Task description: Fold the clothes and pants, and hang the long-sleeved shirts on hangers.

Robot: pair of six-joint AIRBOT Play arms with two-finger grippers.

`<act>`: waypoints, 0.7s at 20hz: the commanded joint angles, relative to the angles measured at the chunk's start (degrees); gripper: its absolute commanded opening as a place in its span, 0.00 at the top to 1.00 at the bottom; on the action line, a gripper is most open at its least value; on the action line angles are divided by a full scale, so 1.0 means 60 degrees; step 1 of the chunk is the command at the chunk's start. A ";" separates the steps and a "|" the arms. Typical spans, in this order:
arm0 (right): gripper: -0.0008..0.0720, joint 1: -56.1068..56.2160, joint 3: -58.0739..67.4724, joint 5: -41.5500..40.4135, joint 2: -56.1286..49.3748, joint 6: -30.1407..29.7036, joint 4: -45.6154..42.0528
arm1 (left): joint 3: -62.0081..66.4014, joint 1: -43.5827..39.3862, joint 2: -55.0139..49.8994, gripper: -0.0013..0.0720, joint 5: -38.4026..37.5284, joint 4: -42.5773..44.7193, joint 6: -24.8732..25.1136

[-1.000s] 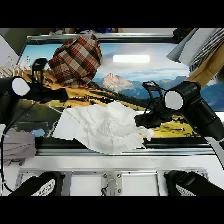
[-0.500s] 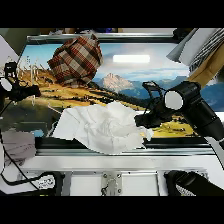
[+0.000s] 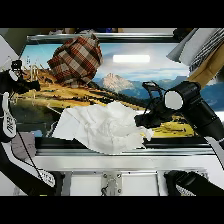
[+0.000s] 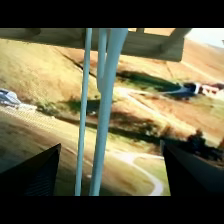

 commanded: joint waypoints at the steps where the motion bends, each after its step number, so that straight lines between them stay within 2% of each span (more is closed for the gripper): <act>1: 0.97 0.0007 -0.0004 0.0004 -0.0004 0.0000 0.0004 | 0.1435 0.0018 -0.1253 0.01 -0.0641 0.0015 0.0055; 14: 0.97 0.0007 -0.0004 0.0004 -0.0004 0.0000 0.0004 | 0.1803 0.0219 -0.2062 0.01 -0.0681 0.0492 0.0029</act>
